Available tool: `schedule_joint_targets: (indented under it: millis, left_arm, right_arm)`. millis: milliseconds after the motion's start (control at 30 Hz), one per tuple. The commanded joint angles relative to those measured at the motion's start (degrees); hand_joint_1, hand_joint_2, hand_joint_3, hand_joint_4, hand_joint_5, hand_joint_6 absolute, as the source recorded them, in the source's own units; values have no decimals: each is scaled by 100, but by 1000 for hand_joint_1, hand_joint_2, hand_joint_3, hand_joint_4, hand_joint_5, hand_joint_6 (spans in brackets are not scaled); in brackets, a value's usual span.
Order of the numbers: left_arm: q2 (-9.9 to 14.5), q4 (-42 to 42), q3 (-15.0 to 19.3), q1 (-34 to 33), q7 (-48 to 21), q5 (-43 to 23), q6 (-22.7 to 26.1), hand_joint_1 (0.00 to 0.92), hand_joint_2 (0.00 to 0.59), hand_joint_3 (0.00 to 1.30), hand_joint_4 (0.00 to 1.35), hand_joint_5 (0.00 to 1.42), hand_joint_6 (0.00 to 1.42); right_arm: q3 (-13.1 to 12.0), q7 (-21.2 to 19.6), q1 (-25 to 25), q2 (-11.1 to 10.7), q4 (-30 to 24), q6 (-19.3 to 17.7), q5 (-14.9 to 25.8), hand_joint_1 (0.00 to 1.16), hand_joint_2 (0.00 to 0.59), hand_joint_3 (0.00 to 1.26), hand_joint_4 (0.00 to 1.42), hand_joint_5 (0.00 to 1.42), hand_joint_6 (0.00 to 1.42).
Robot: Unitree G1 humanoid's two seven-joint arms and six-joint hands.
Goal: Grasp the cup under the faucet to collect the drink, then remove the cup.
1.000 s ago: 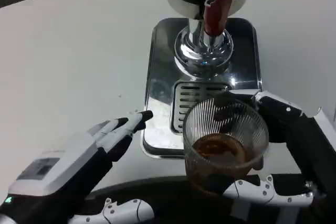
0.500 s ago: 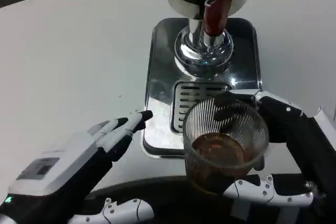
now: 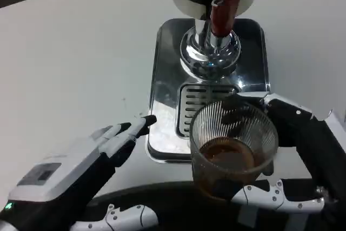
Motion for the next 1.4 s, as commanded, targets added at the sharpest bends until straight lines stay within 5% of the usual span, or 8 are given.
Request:
schedule_joint_targets:
  millis: [33, 1400]
  left_arm:
    - [60, -15, -2, 53, -80, 39, 38, 0, 99, 5, 0, 0, 0]
    - [137, 200, -62, -295, -111, -21, 19, 0, 98, 11, 0, 0, 0]
  right_arm:
    - [9, -1, -24, 4, -76, -121, 158, 934, 145, 920, 1041, 1220, 1214]
    - [-89, -29, 48, 11, -181, -109, 143, 934, 145, 921, 1053, 1245, 1232]
